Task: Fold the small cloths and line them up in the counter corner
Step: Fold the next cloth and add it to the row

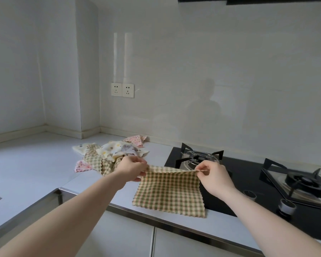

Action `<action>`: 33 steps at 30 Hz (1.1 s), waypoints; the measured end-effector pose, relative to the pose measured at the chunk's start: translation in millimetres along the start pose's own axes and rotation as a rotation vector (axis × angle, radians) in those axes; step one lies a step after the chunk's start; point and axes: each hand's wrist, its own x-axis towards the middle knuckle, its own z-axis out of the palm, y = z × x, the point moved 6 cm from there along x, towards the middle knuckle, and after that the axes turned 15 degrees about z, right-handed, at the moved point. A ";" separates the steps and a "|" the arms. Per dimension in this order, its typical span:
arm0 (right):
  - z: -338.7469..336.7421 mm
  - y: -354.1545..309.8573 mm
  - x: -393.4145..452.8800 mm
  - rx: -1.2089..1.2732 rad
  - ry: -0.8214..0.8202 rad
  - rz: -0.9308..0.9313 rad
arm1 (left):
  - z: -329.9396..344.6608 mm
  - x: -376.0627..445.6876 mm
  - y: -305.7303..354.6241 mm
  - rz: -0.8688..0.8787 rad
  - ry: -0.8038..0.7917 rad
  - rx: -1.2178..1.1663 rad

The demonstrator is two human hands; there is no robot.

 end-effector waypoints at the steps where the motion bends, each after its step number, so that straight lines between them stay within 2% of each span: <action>1: 0.2 2.1 -5.4 -0.003 -0.011 -0.019 | -0.7 -3.7 -2.0 0.004 -0.006 0.022; 7: 2.5 10.5 -52.6 -0.137 -0.101 -0.167 | -10.2 -31.0 -8.2 0.027 -0.031 0.157; 11: 6.0 18.7 -72.0 -0.246 -0.133 -0.171 | -7.8 -49.7 -8.7 0.042 -0.069 0.292; 21: 21.6 39.6 -86.4 -0.316 -0.158 -0.158 | 3.1 -66.9 -20.0 0.157 -0.115 0.780; 28: 10.0 52.1 -72.2 -0.096 -0.006 -0.035 | -1.8 -42.6 -21.0 0.210 -0.017 0.745; 33: 29.3 62.8 -61.7 -0.317 0.070 0.040 | 5.5 -27.9 -38.2 0.234 -0.023 0.705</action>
